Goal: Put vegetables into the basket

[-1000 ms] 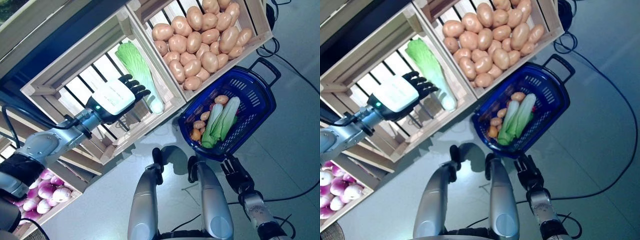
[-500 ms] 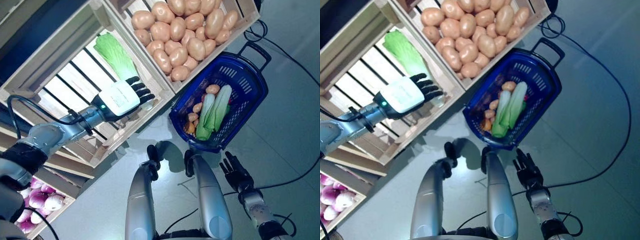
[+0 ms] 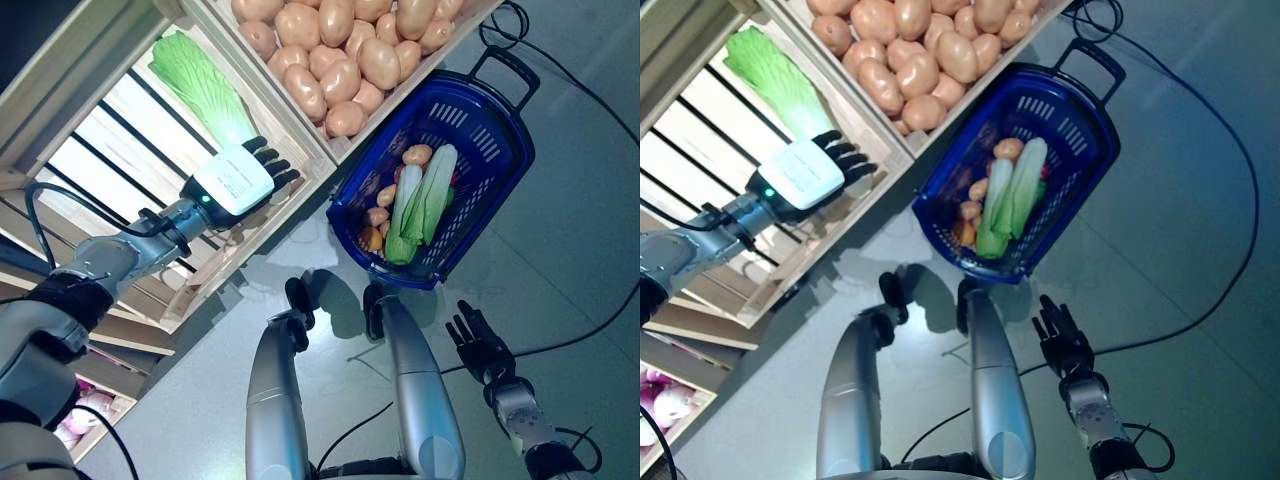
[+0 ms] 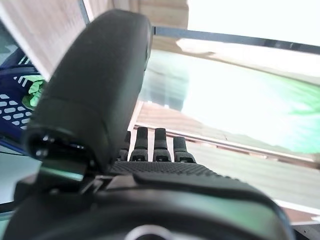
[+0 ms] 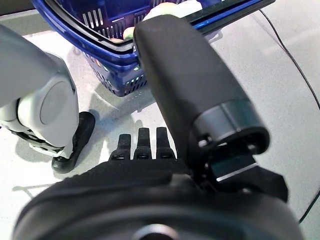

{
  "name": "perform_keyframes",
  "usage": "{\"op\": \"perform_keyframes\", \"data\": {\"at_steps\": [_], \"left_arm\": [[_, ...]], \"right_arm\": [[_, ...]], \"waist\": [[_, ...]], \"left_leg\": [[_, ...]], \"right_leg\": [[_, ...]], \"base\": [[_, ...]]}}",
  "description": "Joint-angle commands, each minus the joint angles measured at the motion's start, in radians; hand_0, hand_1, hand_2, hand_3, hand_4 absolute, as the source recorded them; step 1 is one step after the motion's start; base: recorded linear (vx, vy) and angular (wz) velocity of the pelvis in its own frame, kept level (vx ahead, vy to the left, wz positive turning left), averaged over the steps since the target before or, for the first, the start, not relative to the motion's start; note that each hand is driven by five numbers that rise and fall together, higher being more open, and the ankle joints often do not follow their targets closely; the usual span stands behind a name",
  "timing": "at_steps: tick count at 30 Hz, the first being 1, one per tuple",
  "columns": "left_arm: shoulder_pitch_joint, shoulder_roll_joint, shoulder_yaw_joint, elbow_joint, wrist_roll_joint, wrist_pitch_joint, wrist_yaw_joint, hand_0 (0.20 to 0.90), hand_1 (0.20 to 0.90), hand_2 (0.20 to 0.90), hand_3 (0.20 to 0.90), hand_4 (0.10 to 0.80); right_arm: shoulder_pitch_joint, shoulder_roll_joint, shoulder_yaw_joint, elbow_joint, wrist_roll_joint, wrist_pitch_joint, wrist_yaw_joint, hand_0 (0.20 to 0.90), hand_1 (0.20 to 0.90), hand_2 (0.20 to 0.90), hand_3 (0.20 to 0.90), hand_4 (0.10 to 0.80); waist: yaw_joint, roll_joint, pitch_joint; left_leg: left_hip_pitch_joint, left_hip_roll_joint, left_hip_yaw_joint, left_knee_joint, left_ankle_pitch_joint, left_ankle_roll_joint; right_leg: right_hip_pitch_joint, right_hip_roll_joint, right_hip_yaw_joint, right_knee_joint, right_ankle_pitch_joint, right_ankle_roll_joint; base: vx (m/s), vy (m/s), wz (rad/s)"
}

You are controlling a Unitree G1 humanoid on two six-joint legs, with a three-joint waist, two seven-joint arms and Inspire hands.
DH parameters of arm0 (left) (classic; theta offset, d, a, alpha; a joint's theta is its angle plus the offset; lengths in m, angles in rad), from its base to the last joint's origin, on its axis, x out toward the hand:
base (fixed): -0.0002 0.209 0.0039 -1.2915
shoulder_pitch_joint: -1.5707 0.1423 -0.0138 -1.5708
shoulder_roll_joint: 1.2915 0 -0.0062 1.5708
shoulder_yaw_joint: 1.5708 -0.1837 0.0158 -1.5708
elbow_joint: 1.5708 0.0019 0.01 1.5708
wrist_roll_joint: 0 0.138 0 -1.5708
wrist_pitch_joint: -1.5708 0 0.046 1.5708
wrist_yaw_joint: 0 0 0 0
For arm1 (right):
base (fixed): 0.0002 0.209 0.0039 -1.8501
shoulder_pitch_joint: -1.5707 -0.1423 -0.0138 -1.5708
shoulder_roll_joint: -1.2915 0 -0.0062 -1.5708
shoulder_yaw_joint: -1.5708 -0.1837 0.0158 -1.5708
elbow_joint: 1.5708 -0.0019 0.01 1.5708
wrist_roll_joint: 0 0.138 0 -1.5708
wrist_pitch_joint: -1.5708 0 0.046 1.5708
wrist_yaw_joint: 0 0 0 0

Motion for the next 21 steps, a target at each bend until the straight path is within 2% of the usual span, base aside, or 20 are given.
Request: {"op": "perform_keyframes", "data": {"at_steps": [1,4,13,21], "left_arm": [[-0.091,0.037,0.081,0.014,-0.046,0.11,0.079,0.9,0.9,0.9,0.9,0.8],[-0.075,0.027,0.103,0.049,-0.029,0.159,0.124,0.9,0.9,0.9,0.9,0.8],[-0.057,-0.001,0.136,0.083,-0.003,0.222,0.186,0.9,0.9,0.9,0.9,0.8],[-0.049,-0.019,0.153,0.096,0.054,0.248,0.209,0.9,0.9,0.9,0.9,0.8]], "right_arm": [[0.055,-0.029,-0.018,-0.091,0.037,-0.043,0.03,0.9,0.9,0.9,0.9,0.8],[0.062,-0.029,-0.015,-0.107,0.034,-0.058,0.027,0.9,0.9,0.9,0.9,0.8],[0.072,-0.031,-0.006,-0.174,0.005,-0.066,0.013,0.9,0.9,0.9,0.9,0.8],[0.066,-0.042,-0.001,-0.215,-0.004,-0.068,-0.038,0.9,0.9,0.9,0.9,0.8]], "waist": [[-0.01,-0.02,-0.004],[-0.01,-0.022,-0.004],[-0.01,-0.03,-0.004],[-0.01,-0.036,-0.004]], "left_leg": [[0.008,0.012,0.008,0.142,-0.189,0.016],[-0.013,0.014,0.007,0.158,-0.196,0.017],[-0.082,0.015,-0.011,0.191,-0.204,0.016],[-0.118,0.017,-0.012,0.198,-0.2,0.01]], "right_leg": [[0.018,-0.009,-0.001,-0.131,0.144,0.019],[-0.003,-0.011,0.001,-0.12,0.141,0.018],[-0.07,-0.01,0.004,-0.087,0.14,0.017],[-0.105,-0.015,-0.001,-0.092,0.157,0.023]], "base": [[-0.003,0.051,-0.02],[-0.013,0.05,-0.01],[-0.016,0.026,-0.01],[-0.008,0.014,-0.01]]}}
